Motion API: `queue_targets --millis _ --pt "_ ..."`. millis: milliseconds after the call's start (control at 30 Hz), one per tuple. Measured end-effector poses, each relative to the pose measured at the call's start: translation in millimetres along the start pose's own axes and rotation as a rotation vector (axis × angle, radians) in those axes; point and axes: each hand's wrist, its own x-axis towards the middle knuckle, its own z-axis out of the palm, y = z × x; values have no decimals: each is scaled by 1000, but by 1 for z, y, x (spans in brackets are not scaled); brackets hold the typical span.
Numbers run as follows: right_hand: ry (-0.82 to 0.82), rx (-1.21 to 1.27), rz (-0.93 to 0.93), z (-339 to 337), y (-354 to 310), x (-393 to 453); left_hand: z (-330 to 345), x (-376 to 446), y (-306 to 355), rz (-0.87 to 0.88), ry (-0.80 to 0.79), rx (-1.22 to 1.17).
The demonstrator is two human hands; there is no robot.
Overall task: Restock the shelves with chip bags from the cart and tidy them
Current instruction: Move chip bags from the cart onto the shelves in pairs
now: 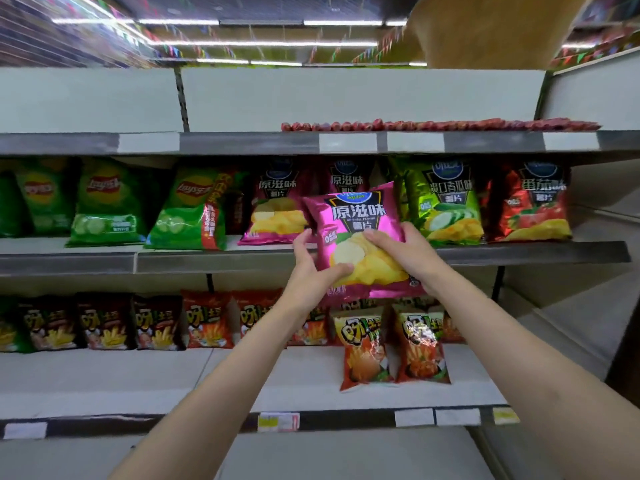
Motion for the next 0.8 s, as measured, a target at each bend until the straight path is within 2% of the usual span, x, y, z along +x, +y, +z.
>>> queue_targets --millis 167,433,600,800 --pt "93 -64 13 -1 1 62 2 58 9 36 0 31" --pt "99 -60 97 6 1 151 1 146 11 36 44 151" --pt "75 -125 123 17 13 167 4 168 -2 -73 59 274" --pt "45 -277 108 14 14 162 11 166 -5 -47 75 422"
